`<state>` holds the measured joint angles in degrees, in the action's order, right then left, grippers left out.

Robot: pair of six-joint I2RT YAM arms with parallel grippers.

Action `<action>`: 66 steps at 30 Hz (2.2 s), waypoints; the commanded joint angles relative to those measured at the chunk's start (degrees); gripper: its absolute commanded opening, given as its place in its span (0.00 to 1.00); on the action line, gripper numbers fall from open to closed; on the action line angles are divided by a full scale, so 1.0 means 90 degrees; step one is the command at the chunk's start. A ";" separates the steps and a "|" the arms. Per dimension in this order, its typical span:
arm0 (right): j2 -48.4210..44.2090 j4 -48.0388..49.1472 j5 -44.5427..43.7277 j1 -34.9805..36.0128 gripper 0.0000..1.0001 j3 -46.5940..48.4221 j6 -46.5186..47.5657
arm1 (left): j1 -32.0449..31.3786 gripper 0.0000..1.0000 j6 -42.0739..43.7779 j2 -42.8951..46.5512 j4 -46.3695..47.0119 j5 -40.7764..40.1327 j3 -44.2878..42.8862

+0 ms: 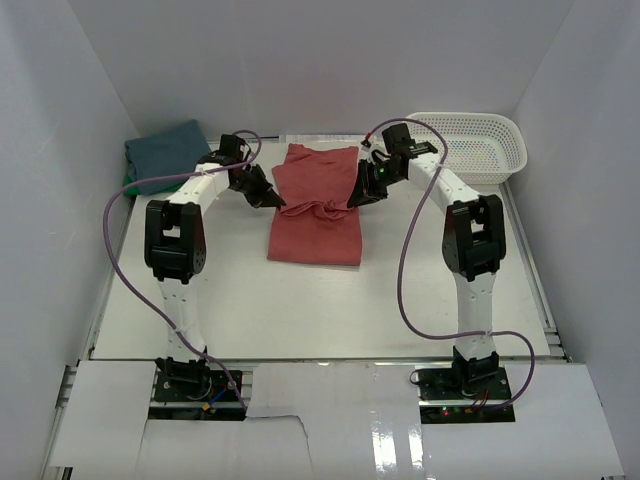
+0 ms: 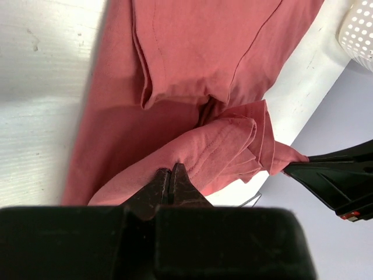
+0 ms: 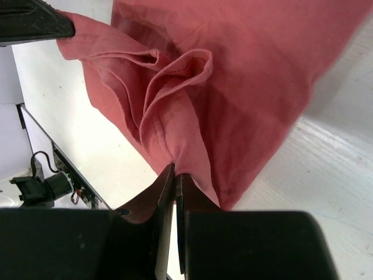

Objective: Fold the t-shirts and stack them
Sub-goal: Fold the folded rectangular tshirt in 1/3 of the way

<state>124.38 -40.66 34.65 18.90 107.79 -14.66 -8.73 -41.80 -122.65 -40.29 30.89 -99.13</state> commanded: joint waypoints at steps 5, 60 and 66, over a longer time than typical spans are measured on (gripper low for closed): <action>0.0418 -0.0033 0.0104 -0.0137 0.08 0.0640 -0.0081 | 0.0101 0.00 0.0104 -0.0151 0.0112 0.0014 -0.0499; 0.1073 0.0953 0.0153 -0.0508 0.49 0.0905 -0.0530 | 0.0365 0.60 -0.0238 -0.0308 0.0570 -0.0210 -0.0734; 0.0332 0.1685 -0.0022 -0.0508 0.52 0.0281 -0.0647 | 0.0384 0.60 -0.0277 0.0434 0.0902 -0.0757 -0.0645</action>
<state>134.74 -31.07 34.65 14.63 112.38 -19.55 -6.00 -44.05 -127.83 -35.38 26.59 -104.44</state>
